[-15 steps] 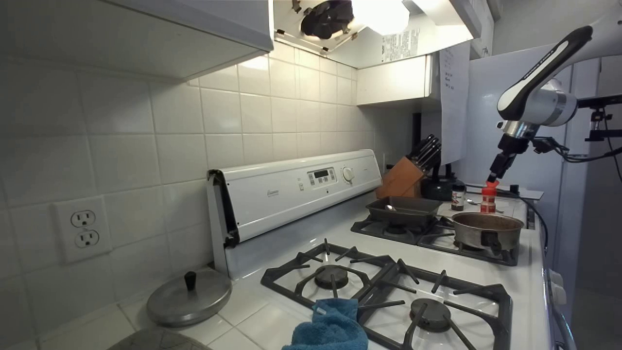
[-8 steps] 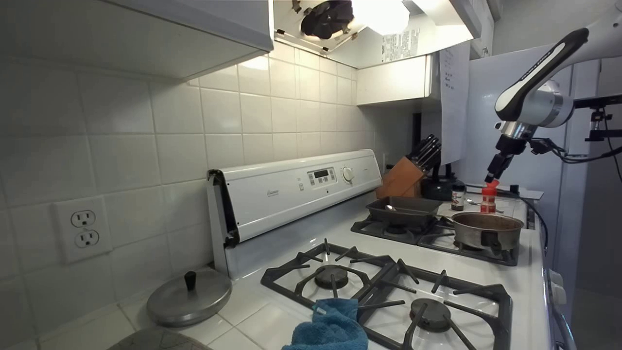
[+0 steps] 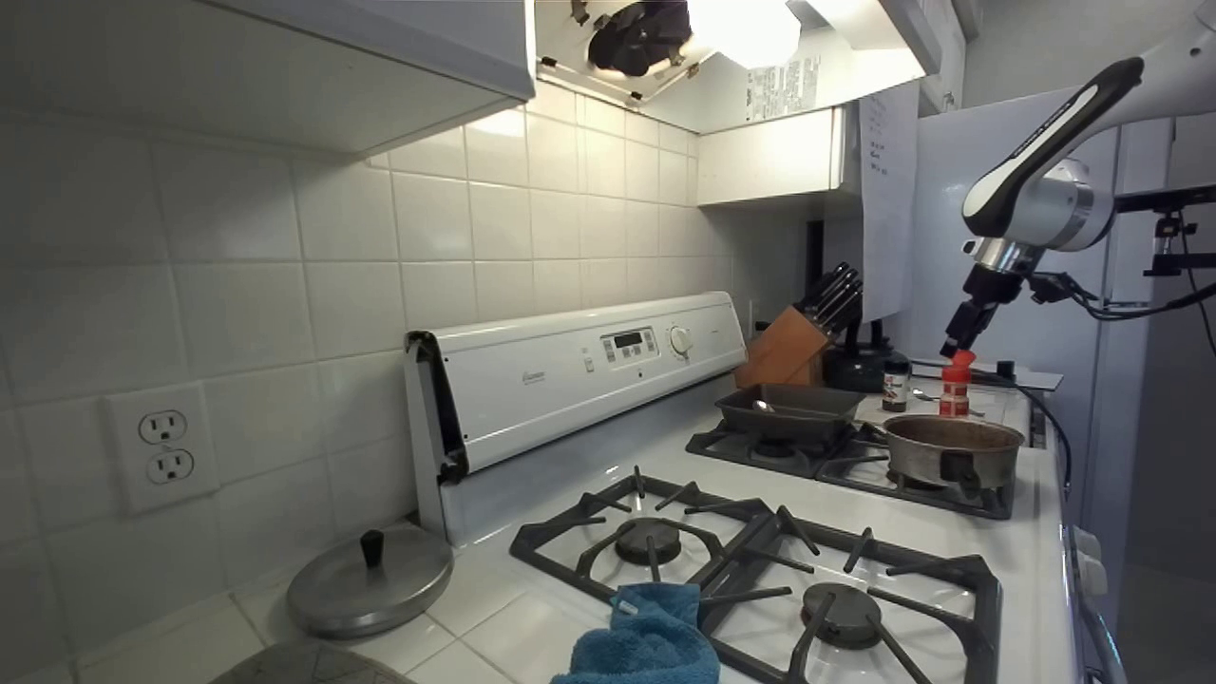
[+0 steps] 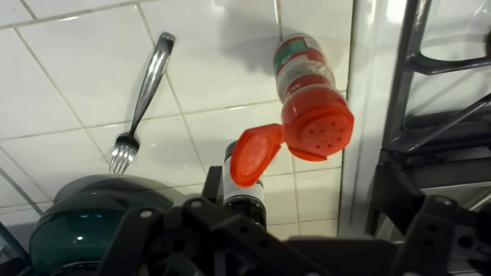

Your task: Close the spice shaker

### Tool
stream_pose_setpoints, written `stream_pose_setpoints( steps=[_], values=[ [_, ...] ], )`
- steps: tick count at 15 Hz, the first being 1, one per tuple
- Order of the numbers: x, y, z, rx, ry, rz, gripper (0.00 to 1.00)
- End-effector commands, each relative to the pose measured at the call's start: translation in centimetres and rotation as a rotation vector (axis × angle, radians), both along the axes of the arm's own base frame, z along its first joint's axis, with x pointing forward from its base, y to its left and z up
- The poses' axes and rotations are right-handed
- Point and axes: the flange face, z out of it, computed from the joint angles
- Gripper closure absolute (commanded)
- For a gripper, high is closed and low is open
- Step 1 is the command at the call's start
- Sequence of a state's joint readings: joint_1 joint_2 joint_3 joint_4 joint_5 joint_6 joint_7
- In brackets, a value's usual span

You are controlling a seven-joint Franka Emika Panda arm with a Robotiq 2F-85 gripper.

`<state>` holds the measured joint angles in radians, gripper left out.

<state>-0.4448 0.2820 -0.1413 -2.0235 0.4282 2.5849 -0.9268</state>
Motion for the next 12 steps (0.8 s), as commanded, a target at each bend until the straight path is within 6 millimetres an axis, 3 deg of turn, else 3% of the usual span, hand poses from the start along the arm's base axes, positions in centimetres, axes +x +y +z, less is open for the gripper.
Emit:
stream_pose_setpoints(
  steps=[1,12],
  values=[
    [0.57,-0.34,0.07,0.032,-0.028,0.011,0.0],
    [0.46,-0.08,0.34,0.08,-0.007,0.015,0.0]
  ],
)
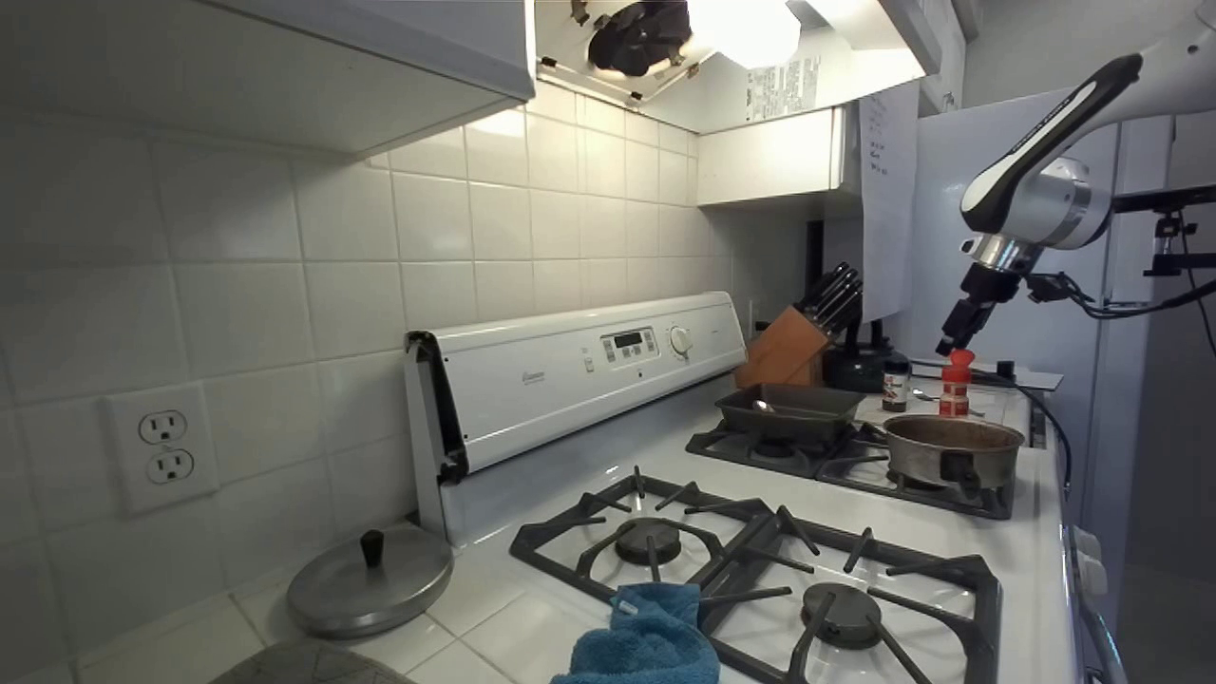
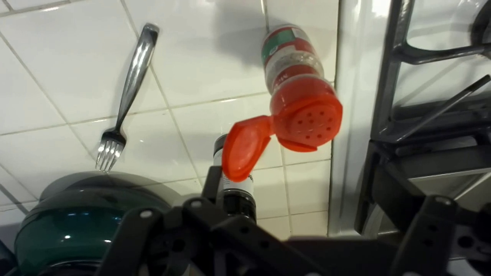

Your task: Close the spice shaker

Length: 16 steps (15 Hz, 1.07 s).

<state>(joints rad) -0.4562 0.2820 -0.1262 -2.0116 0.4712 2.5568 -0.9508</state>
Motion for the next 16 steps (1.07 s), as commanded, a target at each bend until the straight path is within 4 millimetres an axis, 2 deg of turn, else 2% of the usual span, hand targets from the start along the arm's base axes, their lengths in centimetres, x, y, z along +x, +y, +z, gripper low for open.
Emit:
stream_pose_setpoints(
  steps=[1,13,15,16],
  values=[
    [0.21,-0.19,0.11,0.059,0.014,0.014,0.0],
    [0.17,-0.78,0.83,0.078,0.039,0.015,0.0],
    [0.19,-0.77,0.82,0.08,0.038,0.017,0.12],
    [0.2,-0.75,0.79,0.08,0.039,0.017,0.11]
  ],
)
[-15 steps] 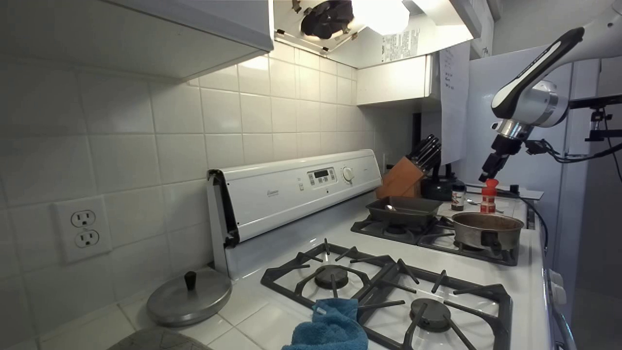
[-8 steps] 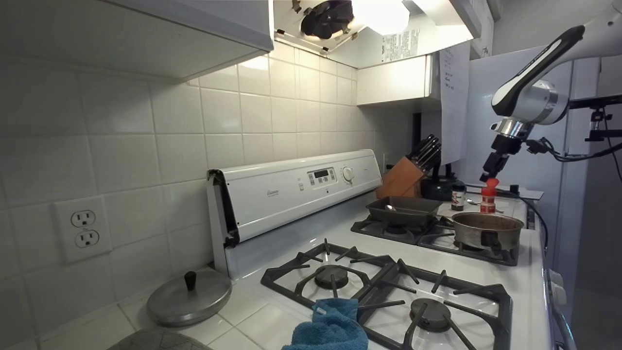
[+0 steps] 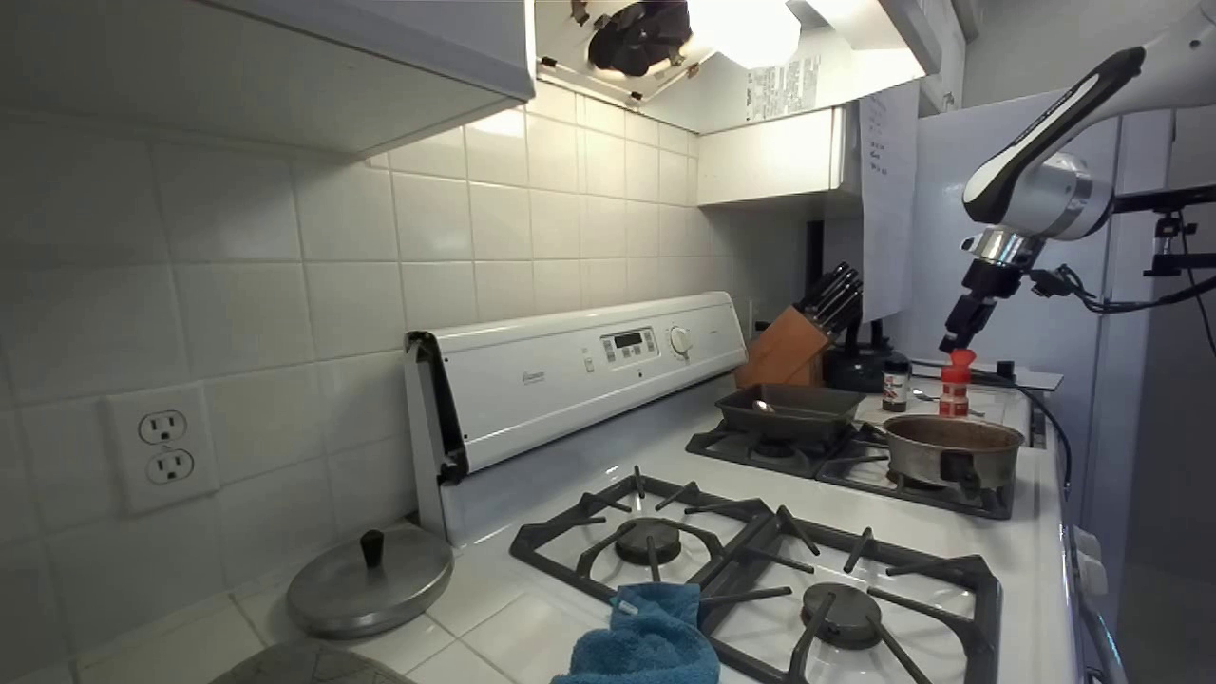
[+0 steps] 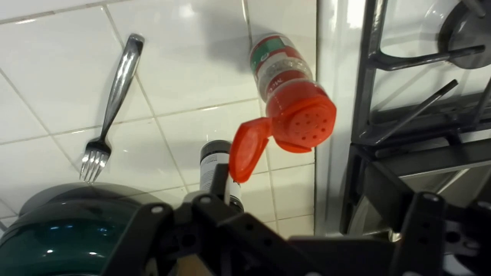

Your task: Close the spice shaker

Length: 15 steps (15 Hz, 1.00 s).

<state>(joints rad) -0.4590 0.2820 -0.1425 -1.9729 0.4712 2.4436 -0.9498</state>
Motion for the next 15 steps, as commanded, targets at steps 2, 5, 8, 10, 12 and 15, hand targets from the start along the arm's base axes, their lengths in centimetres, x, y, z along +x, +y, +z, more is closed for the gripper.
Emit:
stream_pose_setpoints(
  steps=[2,5,8,10,12,15],
  values=[
    [0.27,-0.24,0.07,0.025,0.005,0.001,0.09],
    [0.24,-0.17,0.04,0.029,0.008,0.001,0.11],
    [0.23,-0.15,0.11,0.03,0.007,0.001,0.21],
    [0.24,-0.15,0.15,0.03,0.006,0.001,0.22],
    [0.23,-0.16,0.14,0.029,0.006,0.002,0.23],
    [0.21,-0.16,0.15,0.027,0.007,0.002,0.21]
  ],
)
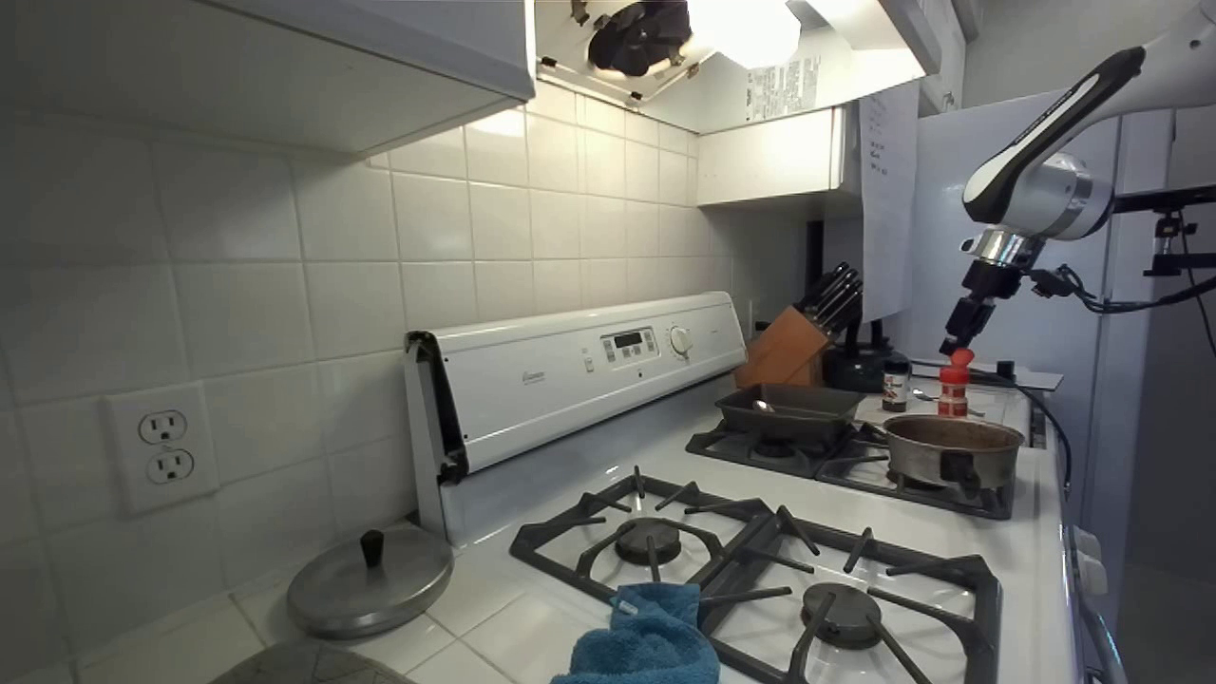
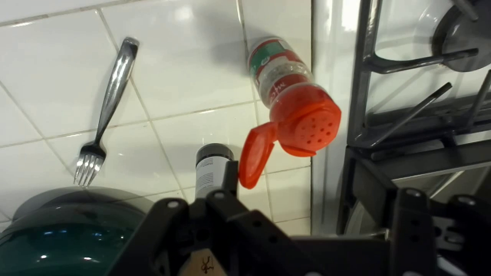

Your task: Close the spice shaker

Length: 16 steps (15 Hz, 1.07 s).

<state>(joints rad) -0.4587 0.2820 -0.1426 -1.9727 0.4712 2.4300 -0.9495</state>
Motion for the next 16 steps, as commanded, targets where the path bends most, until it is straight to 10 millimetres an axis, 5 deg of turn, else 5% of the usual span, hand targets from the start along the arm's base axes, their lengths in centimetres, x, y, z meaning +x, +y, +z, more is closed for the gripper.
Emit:
stream_pose_setpoints(
  steps=[1,16],
  values=[
    [0.24,-0.32,0.3,0.017,-0.001,-0.003,0.21],
    [0.38,-0.11,0.94,0.011,-0.01,0.007,0.22]
  ],
)
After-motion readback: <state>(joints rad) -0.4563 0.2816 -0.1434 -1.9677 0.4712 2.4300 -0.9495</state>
